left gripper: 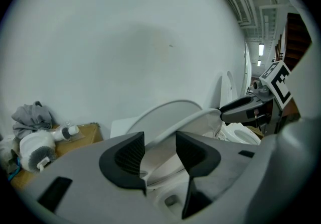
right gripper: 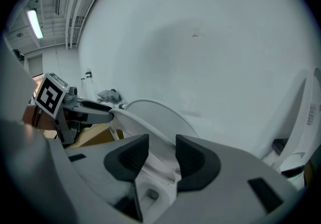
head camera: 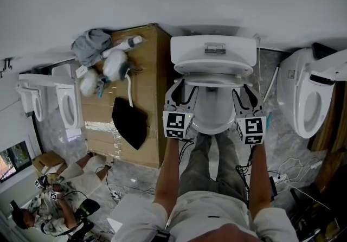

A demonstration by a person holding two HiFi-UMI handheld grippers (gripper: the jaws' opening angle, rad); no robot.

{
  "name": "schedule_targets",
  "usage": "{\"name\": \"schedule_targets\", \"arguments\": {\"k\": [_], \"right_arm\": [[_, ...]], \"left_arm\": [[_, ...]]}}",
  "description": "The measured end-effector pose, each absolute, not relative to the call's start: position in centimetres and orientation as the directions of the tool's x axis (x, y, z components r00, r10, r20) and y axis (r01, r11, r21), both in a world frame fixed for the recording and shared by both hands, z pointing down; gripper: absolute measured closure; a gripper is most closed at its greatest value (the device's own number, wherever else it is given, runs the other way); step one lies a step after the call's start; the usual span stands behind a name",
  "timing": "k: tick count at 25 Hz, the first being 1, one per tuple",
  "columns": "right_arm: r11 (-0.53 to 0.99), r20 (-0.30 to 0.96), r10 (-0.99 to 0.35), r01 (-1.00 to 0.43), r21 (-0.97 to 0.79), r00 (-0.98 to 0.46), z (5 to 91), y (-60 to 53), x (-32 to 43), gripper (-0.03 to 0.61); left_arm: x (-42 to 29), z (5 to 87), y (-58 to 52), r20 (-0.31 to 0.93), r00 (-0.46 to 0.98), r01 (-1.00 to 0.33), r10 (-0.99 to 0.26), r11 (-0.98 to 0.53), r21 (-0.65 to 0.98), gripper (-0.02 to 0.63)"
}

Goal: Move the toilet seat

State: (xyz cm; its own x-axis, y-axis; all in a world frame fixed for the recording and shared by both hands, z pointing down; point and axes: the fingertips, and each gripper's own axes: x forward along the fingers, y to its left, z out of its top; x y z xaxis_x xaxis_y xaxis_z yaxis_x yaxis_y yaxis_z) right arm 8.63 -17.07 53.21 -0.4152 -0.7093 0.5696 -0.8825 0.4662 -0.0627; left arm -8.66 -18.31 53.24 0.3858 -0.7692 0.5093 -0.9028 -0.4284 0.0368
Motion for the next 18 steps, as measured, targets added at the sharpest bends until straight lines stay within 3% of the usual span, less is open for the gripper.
{"name": "schedule_targets", "arguments": {"k": [18], "right_arm": [[0.43, 0.563, -0.739, -0.902, -0.029, -0.37, 53.3, -20.6, 8.8, 0.403]], "left_arm": [[-8.7, 53.1, -21.7, 0.488, 0.355, -0.917, -0.798, -0.399, 0.014, 0.399]]}}
